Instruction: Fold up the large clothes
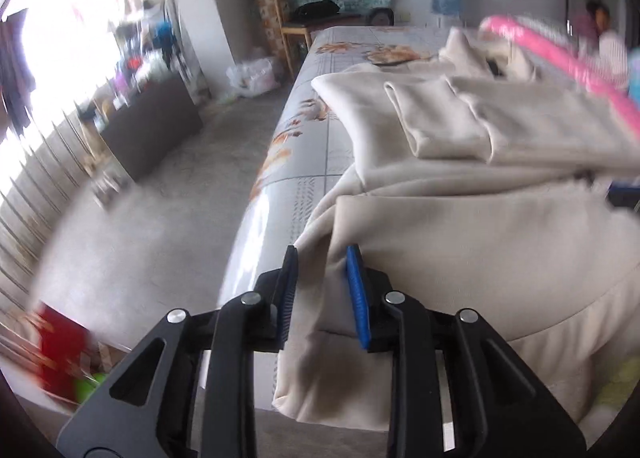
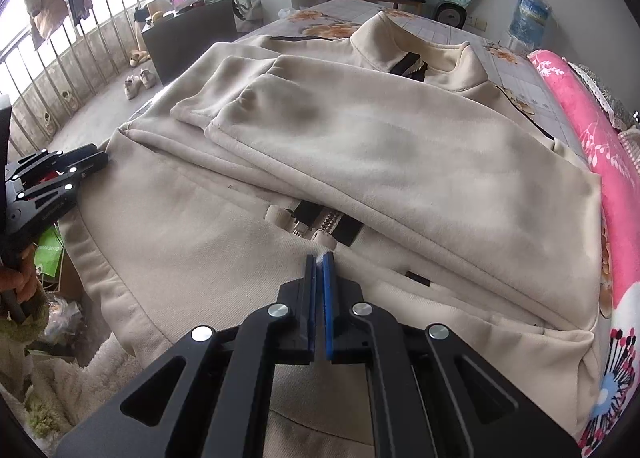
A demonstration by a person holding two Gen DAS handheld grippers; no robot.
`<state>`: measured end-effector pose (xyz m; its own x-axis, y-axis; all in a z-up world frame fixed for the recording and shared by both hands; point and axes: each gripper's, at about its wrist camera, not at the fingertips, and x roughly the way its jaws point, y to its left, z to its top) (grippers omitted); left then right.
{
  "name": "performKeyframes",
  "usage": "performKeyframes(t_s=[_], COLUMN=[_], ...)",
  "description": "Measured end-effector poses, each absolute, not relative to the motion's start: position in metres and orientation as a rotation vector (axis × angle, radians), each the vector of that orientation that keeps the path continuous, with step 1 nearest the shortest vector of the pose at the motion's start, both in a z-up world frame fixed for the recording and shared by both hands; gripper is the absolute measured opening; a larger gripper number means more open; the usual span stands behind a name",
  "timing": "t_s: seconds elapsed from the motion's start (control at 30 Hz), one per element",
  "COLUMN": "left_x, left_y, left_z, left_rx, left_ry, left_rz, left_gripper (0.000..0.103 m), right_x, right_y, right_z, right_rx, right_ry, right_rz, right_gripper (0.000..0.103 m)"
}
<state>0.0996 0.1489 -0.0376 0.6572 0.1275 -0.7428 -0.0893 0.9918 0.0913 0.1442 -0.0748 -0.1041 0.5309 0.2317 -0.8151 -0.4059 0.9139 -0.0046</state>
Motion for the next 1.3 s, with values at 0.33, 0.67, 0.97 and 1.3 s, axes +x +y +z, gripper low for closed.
performKeyframes(t_s=[0.33, 0.67, 0.97, 1.3], left_x=[0.091, 0.116, 0.115, 0.116], left_y=[0.092, 0.002, 0.003, 0.003], left_z=[-0.010, -0.045, -0.044, -0.042], left_rx=[-0.103, -0.055, -0.040, -0.028], left_ry=[0.765, 0.843, 0.840, 0.854], left_rz=[-0.249, -0.381, -0.360, -0.358], left_gripper=[0.024, 0.024, 0.024, 0.024], right_x=[0.145, 0.146, 0.135, 0.114], right_y=[-0.078, -0.120, -0.219, -0.212], right_z=[-0.104, -0.094, -0.098, -0.079], right_rx=[-0.184, -0.010, -0.027, 0.035], right_ry=[0.940, 0.952, 0.996, 0.931], right_rz=[0.395, 0.399, 0.073, 0.159], right_gripper=[0.003, 0.011, 0.014, 0.044])
